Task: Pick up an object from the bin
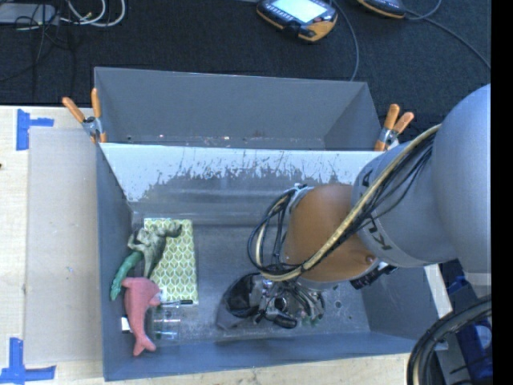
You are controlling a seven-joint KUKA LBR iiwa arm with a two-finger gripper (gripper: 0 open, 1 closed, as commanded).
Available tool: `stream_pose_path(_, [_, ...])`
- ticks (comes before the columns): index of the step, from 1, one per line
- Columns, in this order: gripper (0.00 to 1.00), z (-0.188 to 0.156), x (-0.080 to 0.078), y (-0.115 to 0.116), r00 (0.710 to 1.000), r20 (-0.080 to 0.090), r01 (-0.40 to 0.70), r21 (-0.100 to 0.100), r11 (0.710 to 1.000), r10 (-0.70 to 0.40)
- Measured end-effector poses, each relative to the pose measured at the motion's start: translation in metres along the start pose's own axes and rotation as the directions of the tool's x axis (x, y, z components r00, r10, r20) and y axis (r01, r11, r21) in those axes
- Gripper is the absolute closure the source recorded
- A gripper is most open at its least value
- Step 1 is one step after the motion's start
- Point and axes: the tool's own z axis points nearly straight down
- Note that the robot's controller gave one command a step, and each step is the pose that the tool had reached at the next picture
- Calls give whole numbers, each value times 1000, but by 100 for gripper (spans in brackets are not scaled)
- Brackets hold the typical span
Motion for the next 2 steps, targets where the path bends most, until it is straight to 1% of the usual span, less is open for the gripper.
stream_pose_path(1, [100,-10,2,0,1000,-7,-1,1,1000,1])
stream_pose_path(2, [100,-33,2,0,1000,-6,-2,1,1000,2])
